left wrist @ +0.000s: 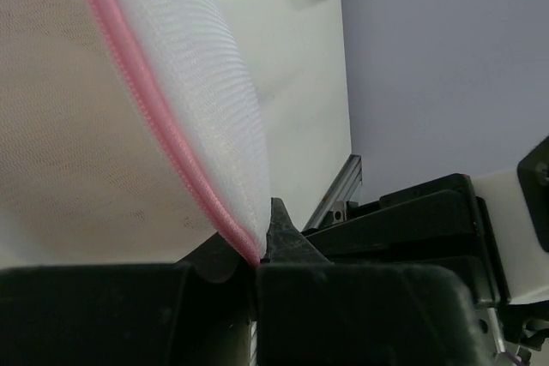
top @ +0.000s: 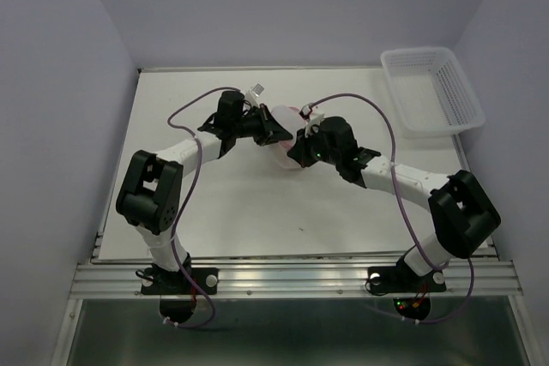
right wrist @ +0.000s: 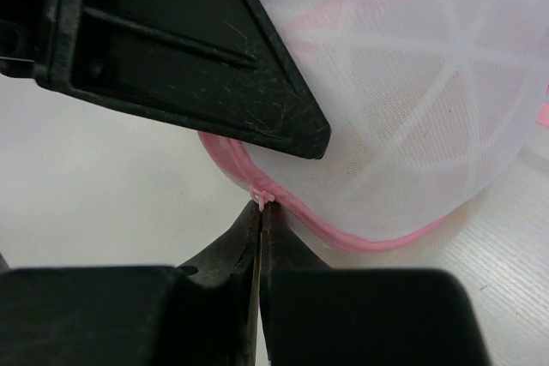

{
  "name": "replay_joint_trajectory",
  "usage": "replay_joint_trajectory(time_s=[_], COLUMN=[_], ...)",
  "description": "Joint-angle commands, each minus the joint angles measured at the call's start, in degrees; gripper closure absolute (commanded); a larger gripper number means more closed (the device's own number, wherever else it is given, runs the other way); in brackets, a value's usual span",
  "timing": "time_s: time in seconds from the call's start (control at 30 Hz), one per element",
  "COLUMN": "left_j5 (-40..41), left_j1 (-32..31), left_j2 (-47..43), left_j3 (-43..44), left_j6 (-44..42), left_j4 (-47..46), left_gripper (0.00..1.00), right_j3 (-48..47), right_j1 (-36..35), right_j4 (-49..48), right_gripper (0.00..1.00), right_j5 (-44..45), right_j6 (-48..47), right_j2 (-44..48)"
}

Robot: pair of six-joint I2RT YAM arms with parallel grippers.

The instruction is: Unzip the laundry bag and remove the bra

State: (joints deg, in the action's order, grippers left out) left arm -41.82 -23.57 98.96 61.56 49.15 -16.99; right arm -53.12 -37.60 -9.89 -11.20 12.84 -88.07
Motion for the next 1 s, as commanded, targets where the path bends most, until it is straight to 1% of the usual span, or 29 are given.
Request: replay_joint_trajectory(time_s=[0.0, 0.1, 0.2, 0.37, 0.47, 0.5, 0.57, 0.6, 0.67, 0.7, 0.73, 0.87, 0.97], left_j5=[-2.5, -4.1, -6.4, -7.7, -12.3, -15.5, -18.7, -19.1, -20.6, -22.5, -23.4, -24.9, -25.6], left_j1=[1.1, 2.1, 3.4, 4.3, 4.7, 4.6, 4.5, 4.5, 4.4, 4.4, 4.2, 3.1, 2.7], left_j2=[-0.3, -0.5, -0.8, 0.1, 0.4, 0.4, 0.4, 0.4, 1.1, 1.6, 2.5, 4.2, 4.3], left_j3=[5.3, 5.4, 5.8, 8.6, 9.5, 9.9, 9.9, 9.6, 8.7, 8.5, 7.8, 6.7, 6.7], left_j6=[-4.9, -5.7, -8.0, -14.3, -16.9, -18.5, -19.1, -19.1, -18.9, -18.8, -19.0, -20.4, -21.8], left_j4=[2.4, 2.7, 4.0, 9.8, 9.9, 9.7, 8.3, 6.7, 5.4, 4.4, 4.0, 3.2, 3.2], left_gripper=[1.0, 1.0, 1.0, 1.0, 1.0, 1.0, 1.0, 1.0, 1.0, 1.0, 1.0, 1.0, 1.0], right_j3=[-1.1, 0.0, 0.6, 0.8, 0.9, 0.7, -0.1, -0.1, 0.9, 2.0, 2.3, 2.1, 0.8], right_j1=[0.2, 3.8, 6.9, 11.1, 13.2, 13.8, 15.2, 15.2, 15.2, 15.9, 16.8, 19.2, 20.9], right_j4=[3.0, 4.1, 4.3, 5.4, 5.5, 5.4, 4.3, 3.3, -1.3, -2.9, -5.6, -8.1, -7.7], right_gripper=[0.99, 0.99, 0.99, 0.99, 0.99, 0.99, 0.99, 0.99, 0.99, 0.99, 0.99, 0.99, 0.99], right_j5=[2.9, 2.9, -0.4, -2.2, -3.9, -4.3, -6.0, -6.5, -7.7, -8.0, -9.5, -15.3, -15.9], right_j6=[-2.6, -2.6, -2.7, -5.9, -10.2, -12.1, -15.7, -19.3, -23.4, -26.8, -28.0, -33.6, -37.6], right_j2=[-1.0, -0.8, 0.0, 1.3, 1.1, 0.4, -0.9, -1.5, -1.5, -1.4, -1.0, -0.4, -1.4])
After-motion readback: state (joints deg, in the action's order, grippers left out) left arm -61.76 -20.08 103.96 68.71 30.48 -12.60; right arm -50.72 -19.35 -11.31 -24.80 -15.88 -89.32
